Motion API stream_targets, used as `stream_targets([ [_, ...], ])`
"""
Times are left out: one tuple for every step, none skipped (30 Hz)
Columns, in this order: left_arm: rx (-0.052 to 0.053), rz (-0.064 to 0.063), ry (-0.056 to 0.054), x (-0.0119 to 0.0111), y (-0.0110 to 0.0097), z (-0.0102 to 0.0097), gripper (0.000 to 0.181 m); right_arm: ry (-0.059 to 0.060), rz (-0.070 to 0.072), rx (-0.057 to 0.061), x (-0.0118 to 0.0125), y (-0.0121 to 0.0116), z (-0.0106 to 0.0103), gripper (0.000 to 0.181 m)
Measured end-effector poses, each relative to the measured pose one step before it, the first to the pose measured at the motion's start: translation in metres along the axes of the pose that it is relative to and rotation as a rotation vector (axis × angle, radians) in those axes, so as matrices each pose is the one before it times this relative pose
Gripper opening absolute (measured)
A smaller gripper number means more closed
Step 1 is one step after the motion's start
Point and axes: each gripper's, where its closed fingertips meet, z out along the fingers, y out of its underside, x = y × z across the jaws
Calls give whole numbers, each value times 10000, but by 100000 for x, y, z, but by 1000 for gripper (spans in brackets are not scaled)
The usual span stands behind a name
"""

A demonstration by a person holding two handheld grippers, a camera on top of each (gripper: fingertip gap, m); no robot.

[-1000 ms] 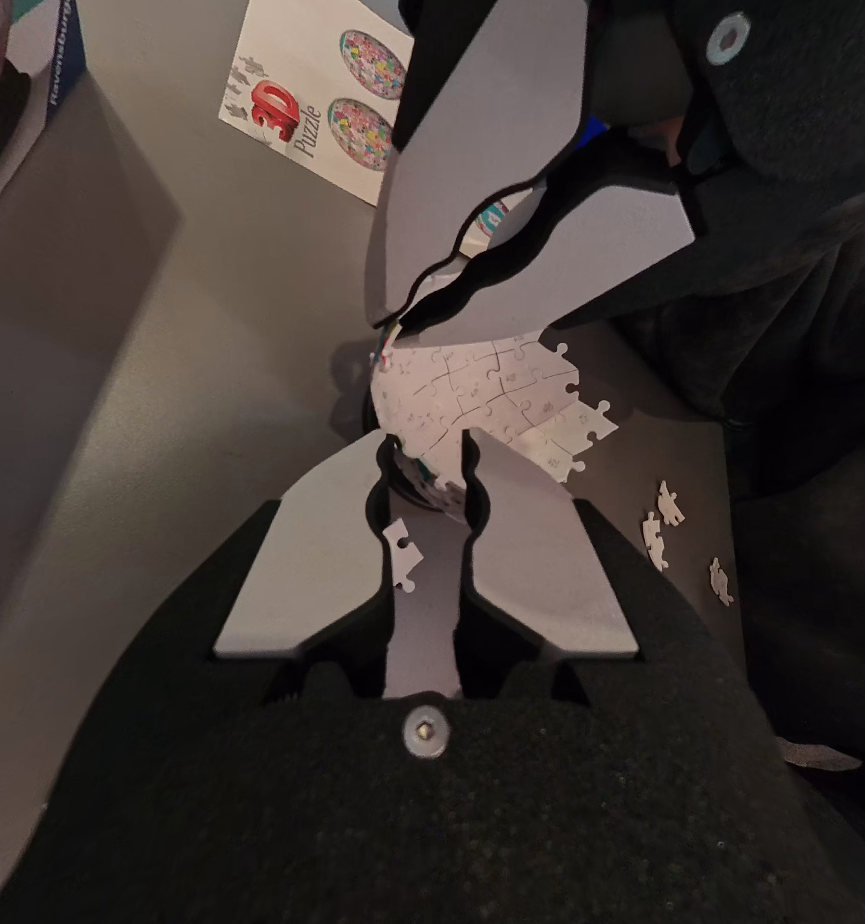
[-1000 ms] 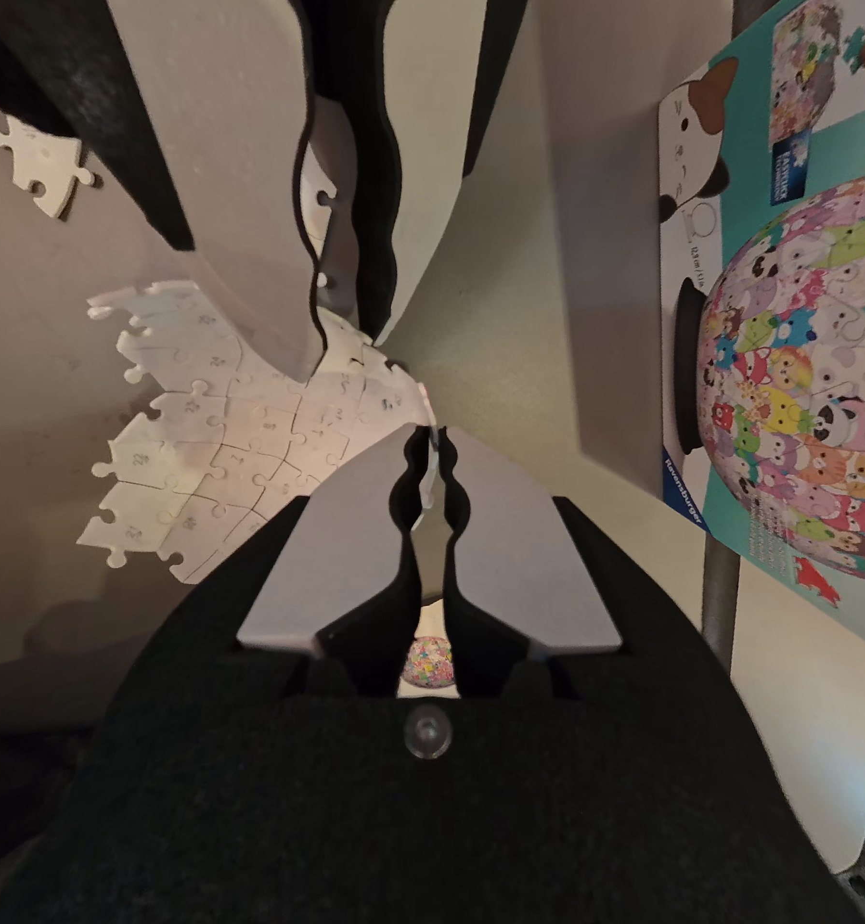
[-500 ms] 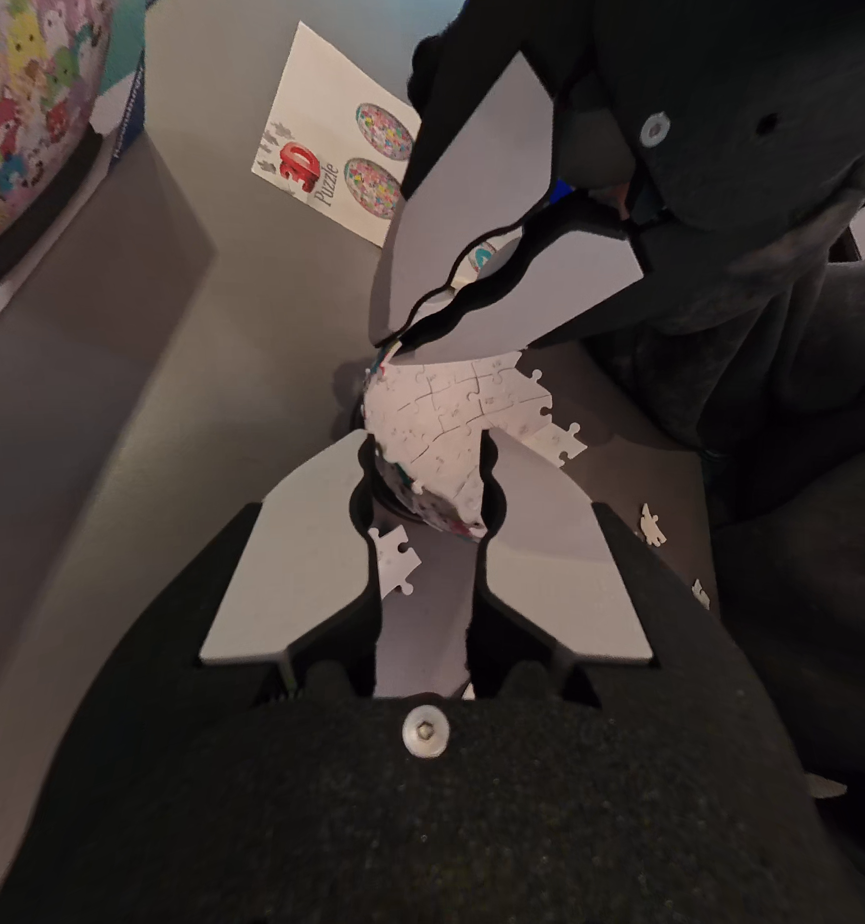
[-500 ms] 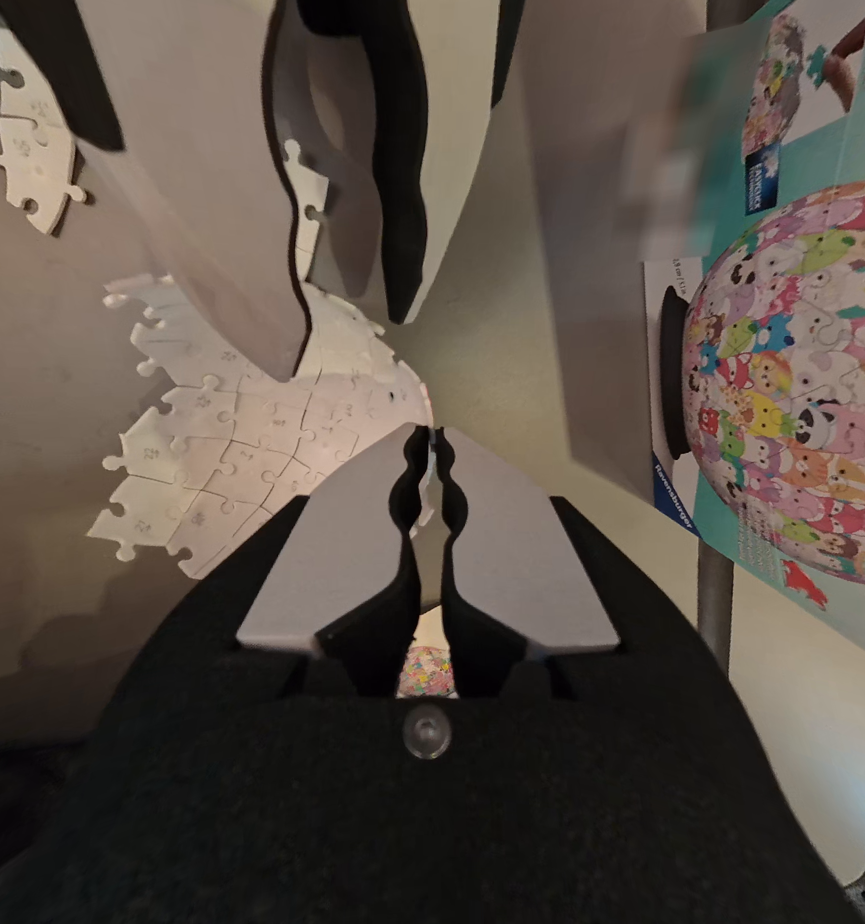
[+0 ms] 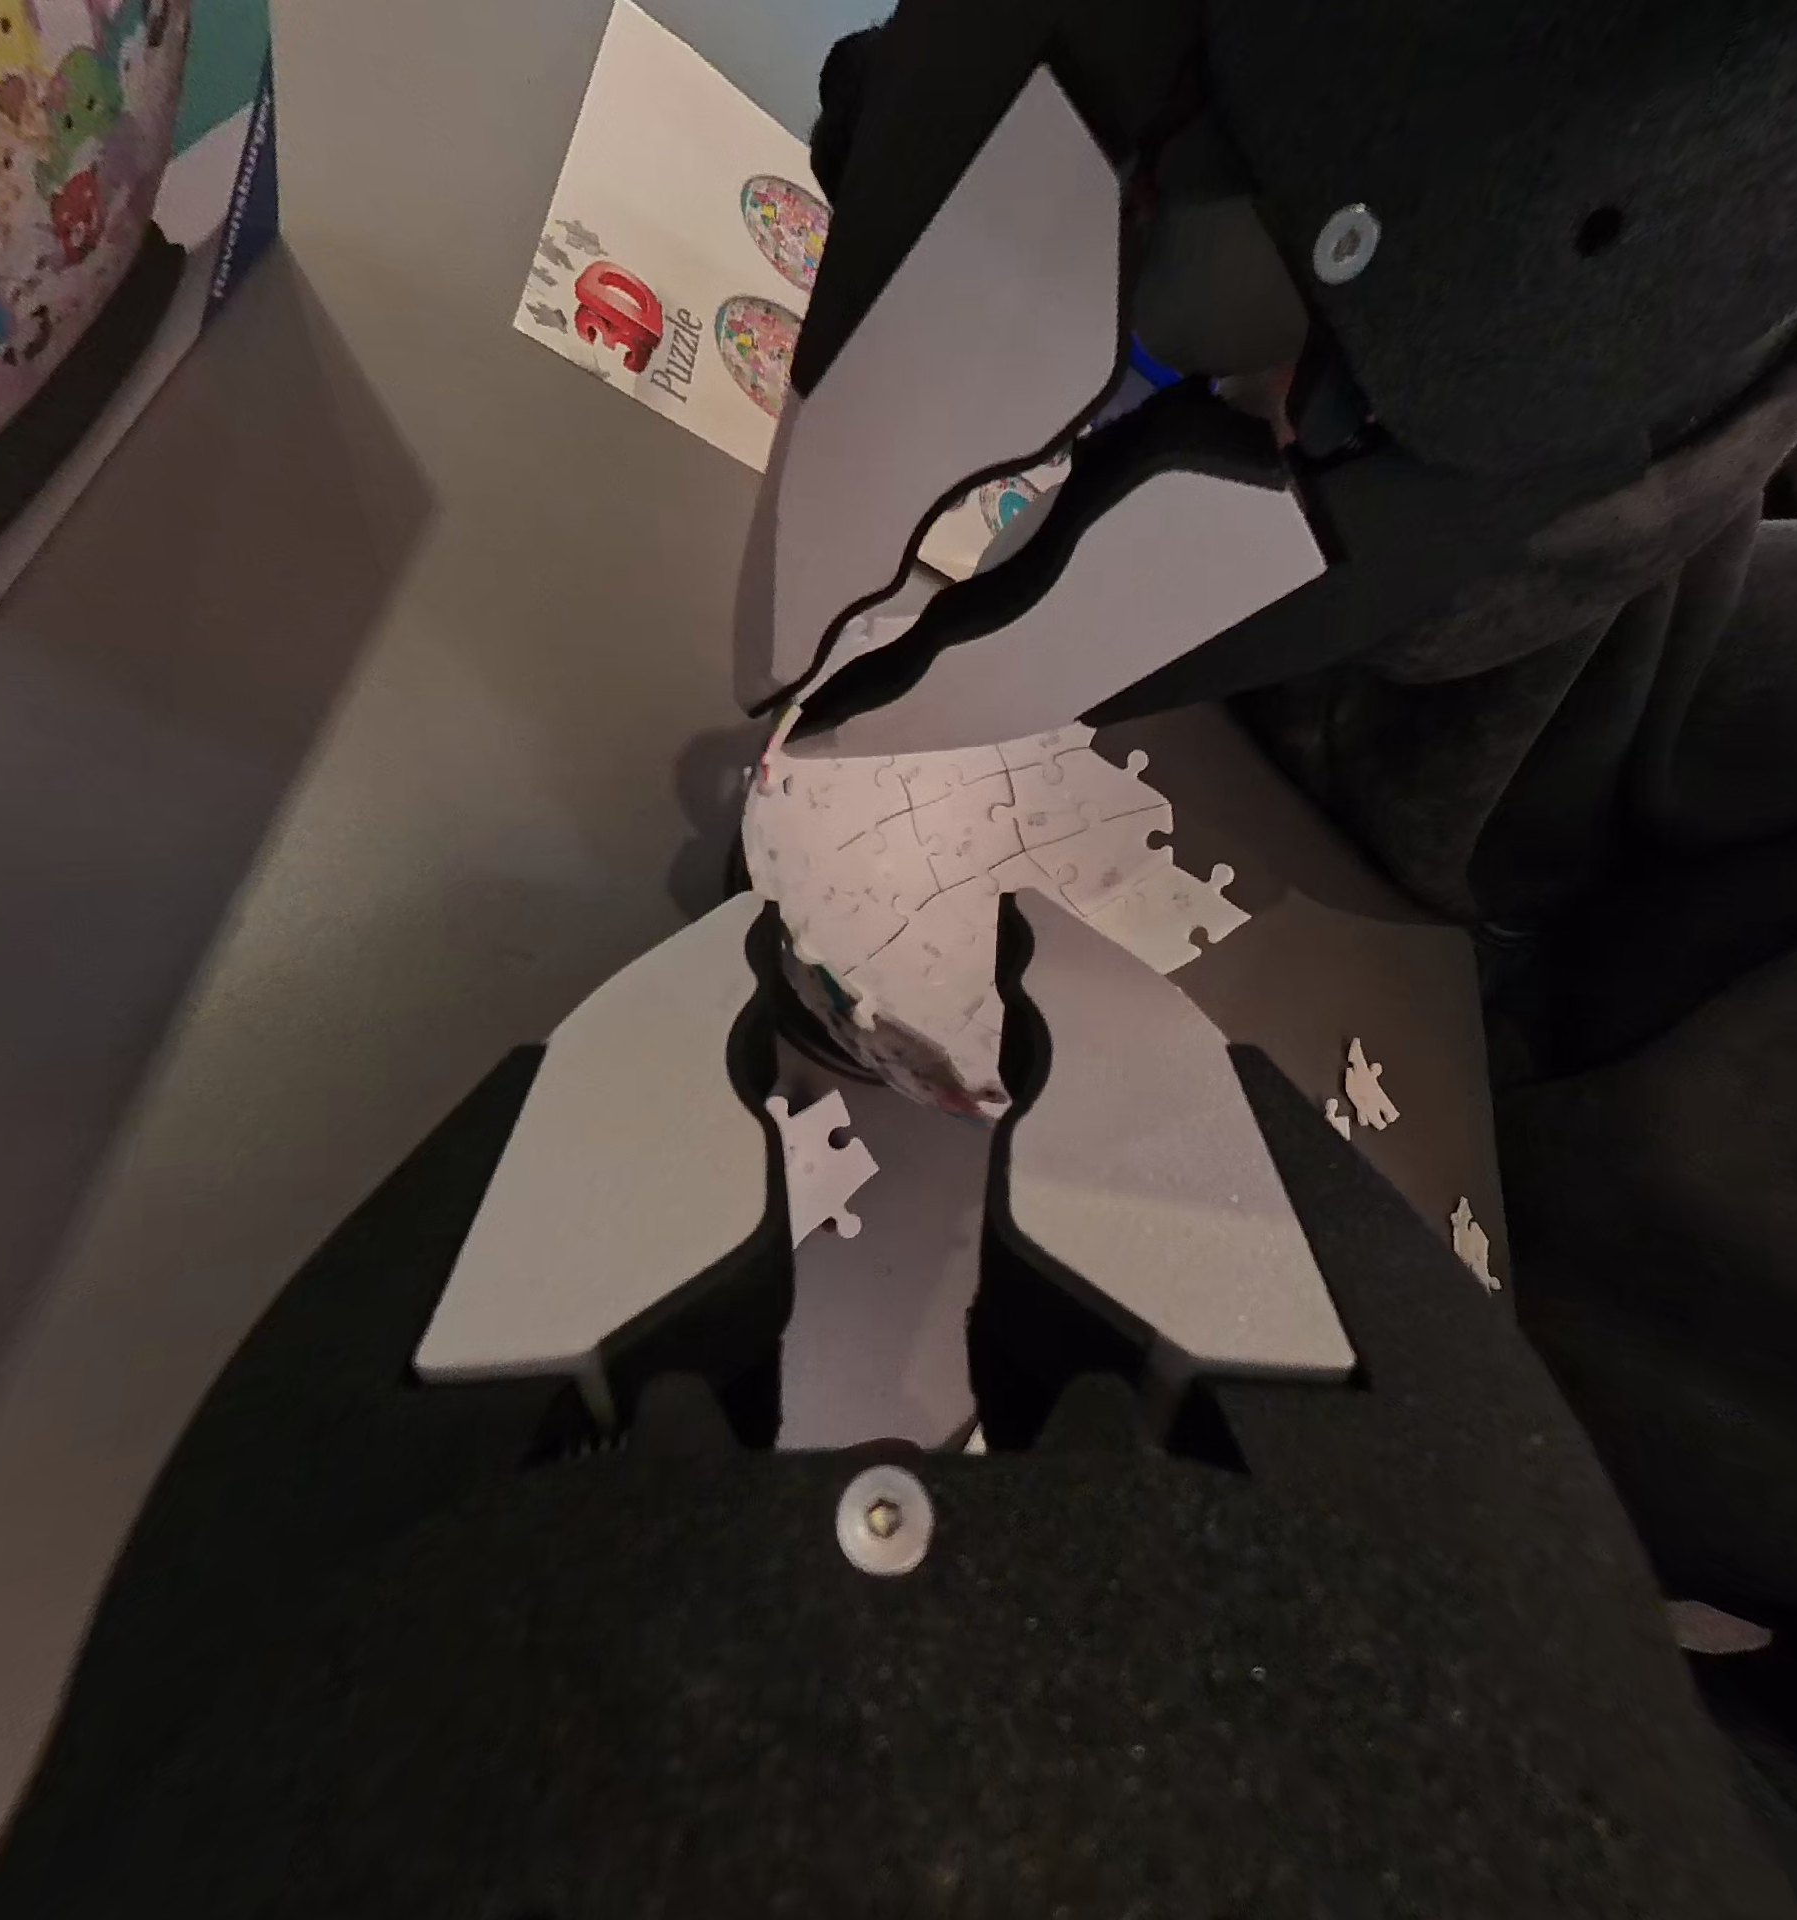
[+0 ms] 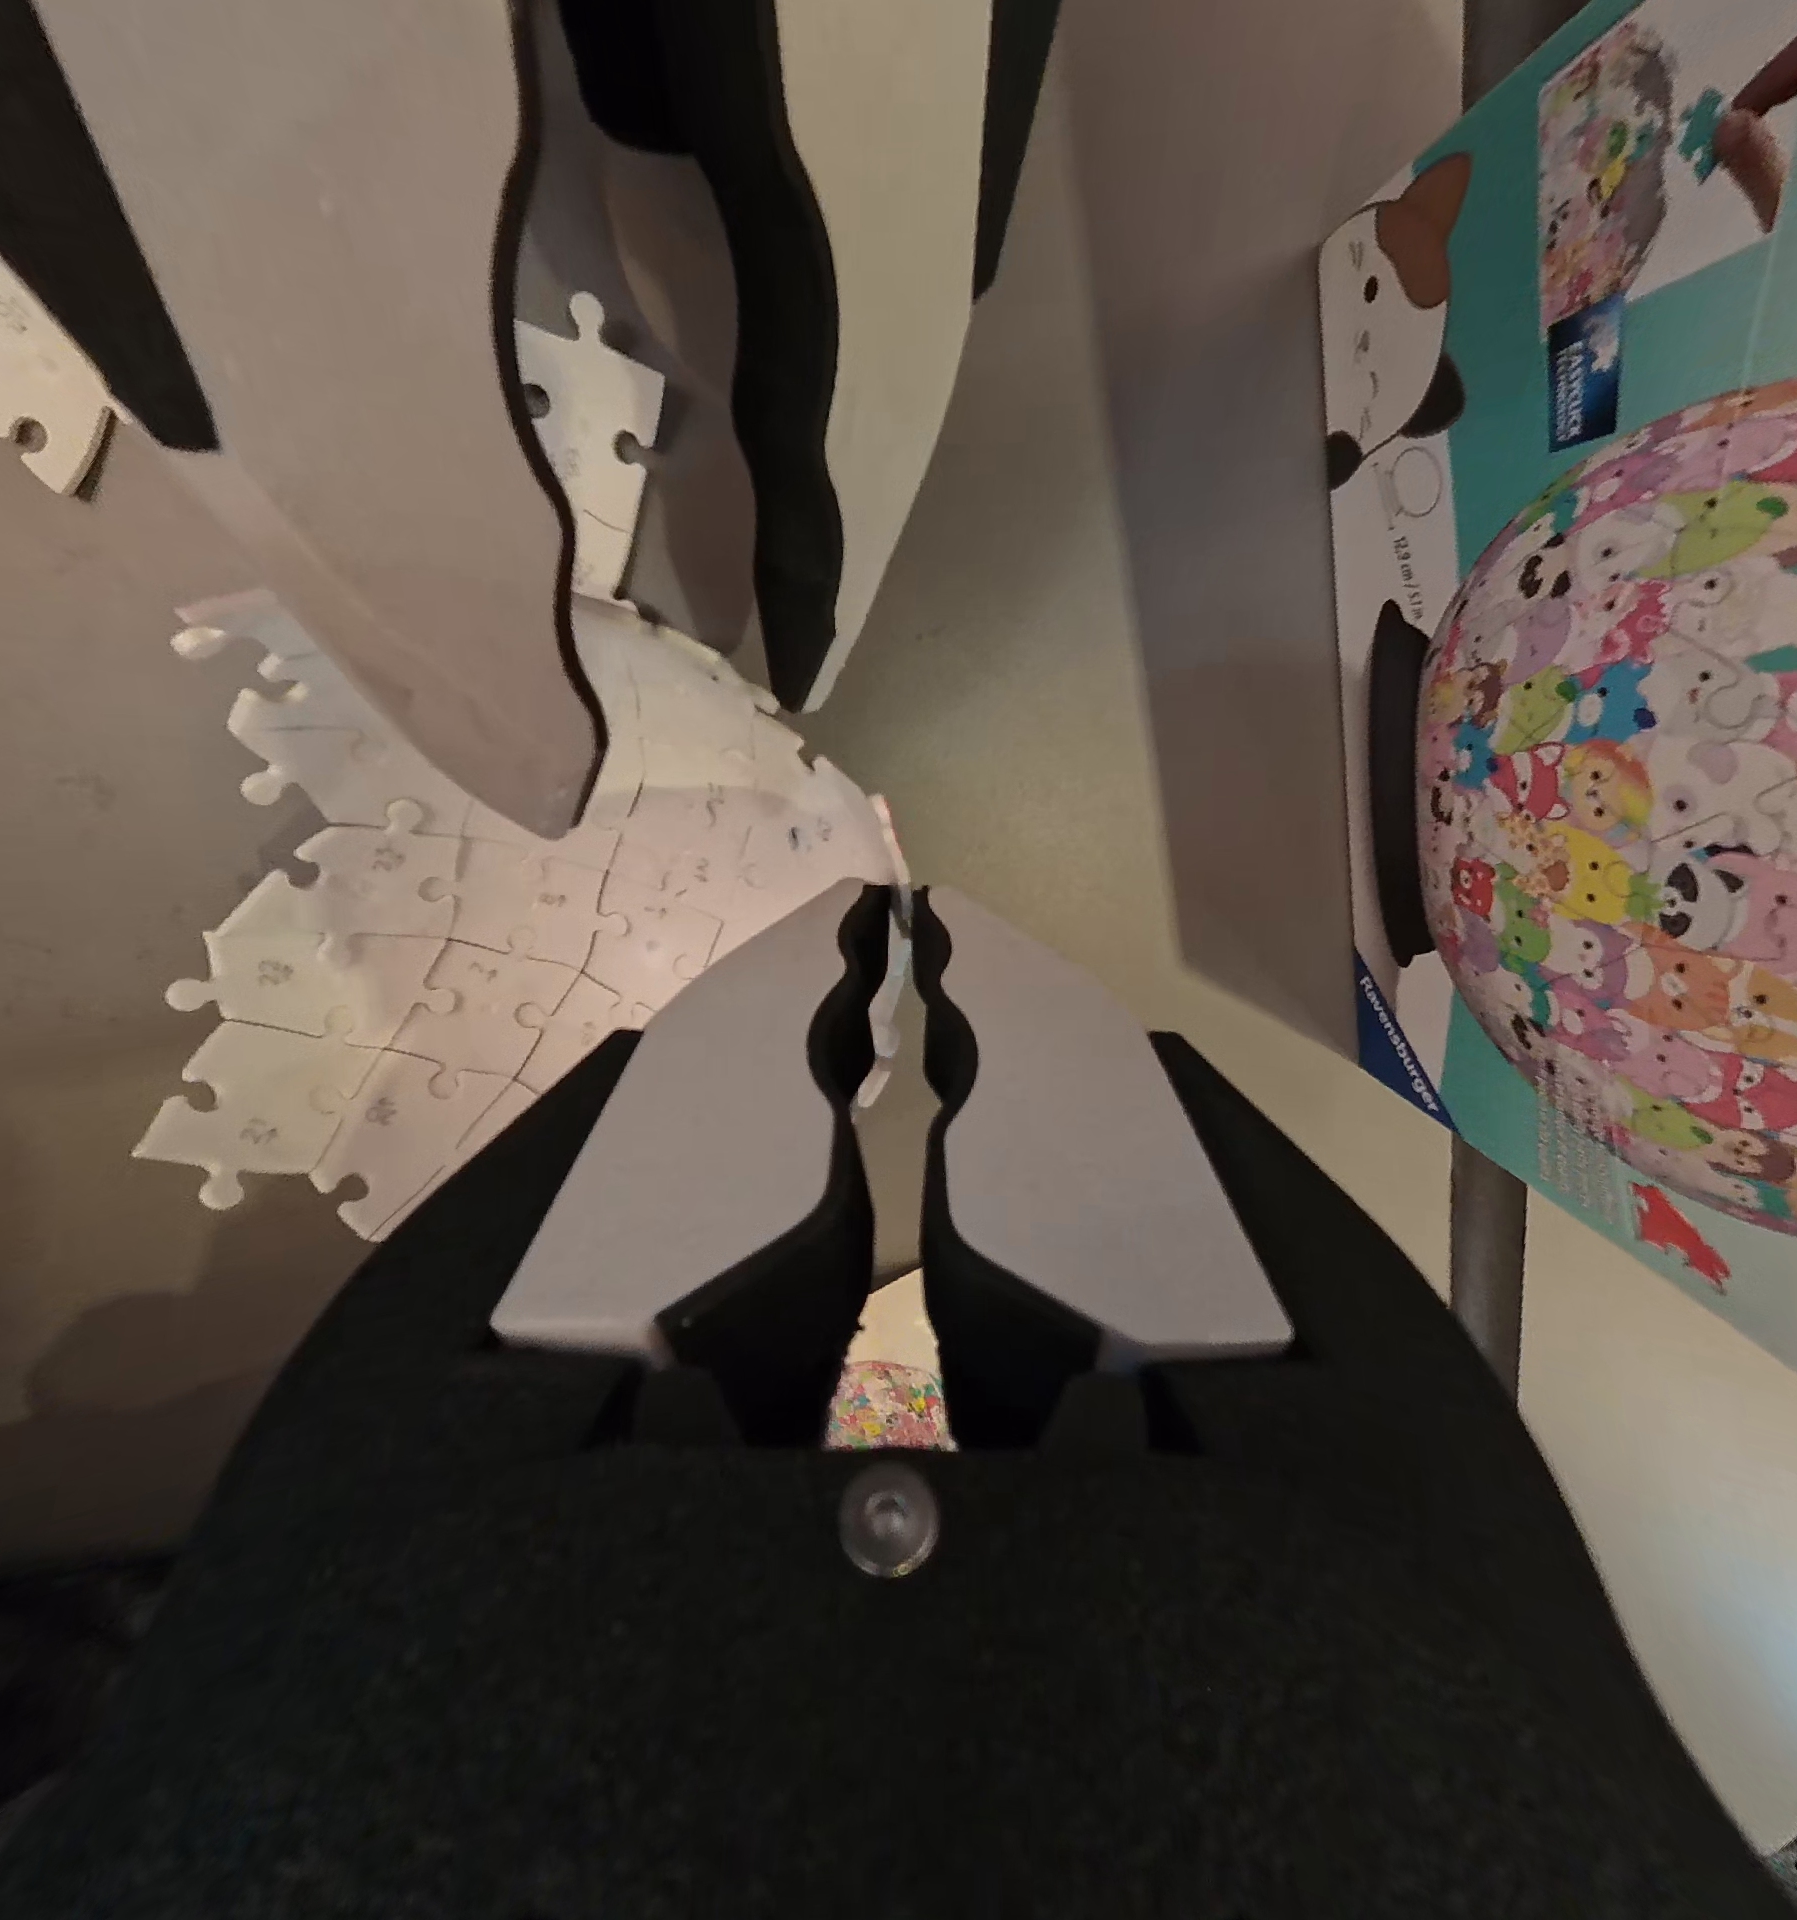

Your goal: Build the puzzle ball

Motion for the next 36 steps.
stream_targets([
  [-14, -12, -6, -34, 29, -3, 39, -11, 11, 2, -7, 14, 19, 4],
  [-1, -9, 6, 2, 8, -2, 39, -19, 14, 4, -21, 11, 21, 4],
  [4, 0, 10, 12, -5, 3, 39, -22, -11, -13, -20, 22, 42, 4],
  [-10, 17, -10, 11, 9, -2, 39, 36, -30, 1, 54, 22, 24, 4],
  [-11, 16, -14, 7, 10, -2, 39, 36, -37, 0, 42, 11, 25, 4],
  [-11, 9, -12, 3, 2, -5, 39, 2, -38, -2, -1, 11, 14, 4],
  [-2, 7, 0, 14, -3, 7, 39, -9, -21, 18, 6, -12, 0, 4],
  [8, 0, -1, 1, -9, -12, 39, -5, -15, 9, -7, 3, 1, 4],
  [0, -18, 4, -11, 4, 2, 39, 9, -27, 1, 24, 9, 7, 5],
  [-3, -12, 4, -4, 2, 1, 39, 4, -32, 8, 16, 5, 0, 5],
  [6, -1, 11, 7, 6, -2, 39, 13, -33, 12, 26, -14, 7, 5],
  [-3, -4, -4, -16, 10, -4, 39, 33, -37, 6, 36, -12, 22, 5],
  [-16, -8, -10, -30, 26, -3, 39, 44, -38, -2, 56, -5, 39, 6],
  [-10, -3, -2, -16, 27, -20, 39, 31, -30, 10, 36, -28, 18, 6],
  [-10, -2, -7, -23, 33, -8, 38, 17, -27, 24, 13, -44, 6, 6],
  [-17, -8, -29, -61, 27, -11, 38, -10, -13, 28, -10, -29, 17, 6],
  [-18, -5, -25, -54, 42, -3, 38, -16, 0, 16, -11, -1, 7, 6],
  [6, 3, 0, -15, -2, 3, 38, -36, 18, 17, -12, 14, 8, 6],
  [-6, -6, 1, -10, 13, 11, 38, -58, 25, 22, -46, 7, 11, 6],
  [-6, -11, -30, -63, 10, 15, 38, -16, 19, 15, 10, 8, 29, 7],
  [-12, -10, -27, -55, 12, 5, 38, -8, 20, 6, 27, 25, 22, 7],
  [1, 3, -1, -1, -9, 12, 38, -45, 21, 10, -33, 4, 38, 7],
  [-4, 0, -16, -25, -3, 2, 38, -25, 16, 23, -2, -4, 3, 8],
  [7, -1, -20, -24, -23, 4, 38, 13, 18, 31, 57, -19, -31, 8],
  [29, -1, -7, -6, -57, -10, 37, -6, 19, 23, 32, -9, -36, 9],
  [40, -11, 14, 22, -86, -10, 37, 0, 11, 28, 25, -23, -44, 10],
  [28, -29, -8, -30, -61, 6, 37, 21, 6, 43, 44, -47, -54, 11],
  [13, -31, -23, -74, -23, 5, 38, -19, 11, 49, -13, -68, -46, 12],
  [20, -15, 17, -10, -16, 15, 38, -40, 10, 42, -37, -49, -64, 14],
  [7, -8, -2, -39, 1, 6, 38, -24, 0, 84, -16, -107, -98, 16],
  [-2, -13, -56, -101, 7, -7, 38, -75, 17, 123, -91, -141, -130, 17],
  [22, -16, -35, -75, -39, -14, 38, -85, 29, 104, -87, -111, -175, 18],
  [31, -10, 22, 37, -51, -37, 38, 4, 54, 106, 49, -76, -281, 22],
  [16, -3, -5, 11, -31, -34, 38, -27, 55, 91, 43, 16, -424, 24],
  [-2, 6, -58, -61, -15, -35, 38, -81, 63, 84, 3, 162, -568, 25],
  [-1, 12, -33, -14, -22, -10, 38, -37, 122, 114, 145, 244, -633, 25],
])
